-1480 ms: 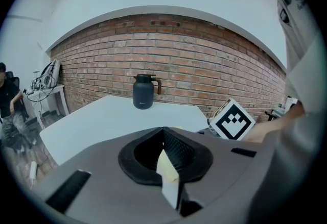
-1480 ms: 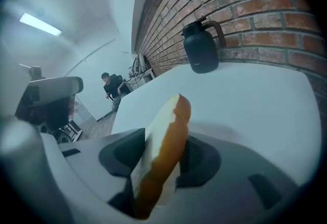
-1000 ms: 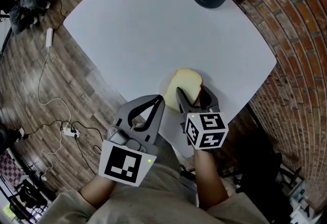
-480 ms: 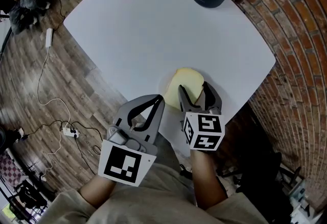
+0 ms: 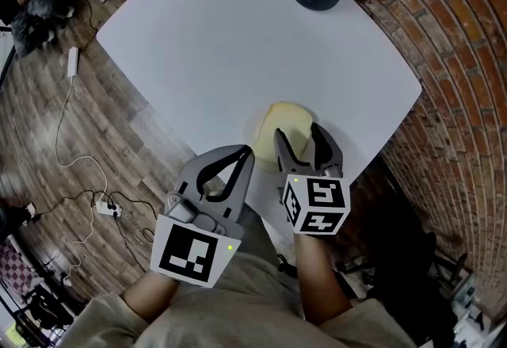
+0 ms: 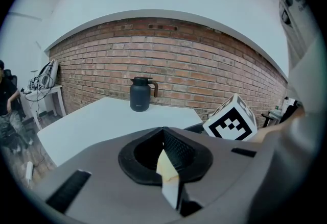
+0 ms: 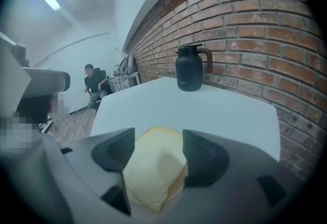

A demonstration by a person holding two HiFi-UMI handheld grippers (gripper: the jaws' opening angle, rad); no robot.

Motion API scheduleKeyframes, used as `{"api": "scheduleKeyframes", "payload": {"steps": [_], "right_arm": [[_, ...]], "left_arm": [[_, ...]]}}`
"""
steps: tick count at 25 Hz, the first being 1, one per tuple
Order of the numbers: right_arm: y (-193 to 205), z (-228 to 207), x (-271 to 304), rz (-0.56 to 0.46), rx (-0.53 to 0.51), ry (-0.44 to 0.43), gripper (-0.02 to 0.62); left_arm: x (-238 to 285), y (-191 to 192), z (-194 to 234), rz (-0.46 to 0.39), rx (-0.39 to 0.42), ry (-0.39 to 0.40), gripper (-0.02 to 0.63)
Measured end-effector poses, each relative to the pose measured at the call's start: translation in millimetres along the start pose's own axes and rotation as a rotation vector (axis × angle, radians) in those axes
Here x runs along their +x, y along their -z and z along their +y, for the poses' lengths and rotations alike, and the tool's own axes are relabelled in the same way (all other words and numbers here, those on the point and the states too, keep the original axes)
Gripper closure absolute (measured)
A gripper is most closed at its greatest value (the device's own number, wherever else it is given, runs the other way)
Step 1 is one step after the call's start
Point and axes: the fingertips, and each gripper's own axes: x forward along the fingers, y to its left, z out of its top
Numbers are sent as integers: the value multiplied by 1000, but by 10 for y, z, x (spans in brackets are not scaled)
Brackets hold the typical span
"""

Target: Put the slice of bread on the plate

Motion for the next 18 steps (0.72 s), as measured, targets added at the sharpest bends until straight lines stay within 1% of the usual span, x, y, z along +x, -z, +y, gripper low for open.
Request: {"api": "scheduleKeyframes", "payload": {"steps": [2, 5, 8, 12, 18], "right_arm": [[-17, 1, -44, -8, -5, 9, 345], [-71, 16, -125, -30, -11, 21, 410], [-142, 69, -223, -53, -24, 25, 449], [-230, 167, -369, -79, -37, 17, 528], [-389, 259, -665, -127, -60, 22, 581]], "left_arm": [[-11, -13, -25, -5, -1, 6, 595], [-35, -20, -59, -10, 9, 13, 595], [-60, -18, -89, -16, 16, 19, 595], [-82, -56, -166, -26, 11, 36, 595], [-113, -174, -312, -65, 22, 72, 595]]}}
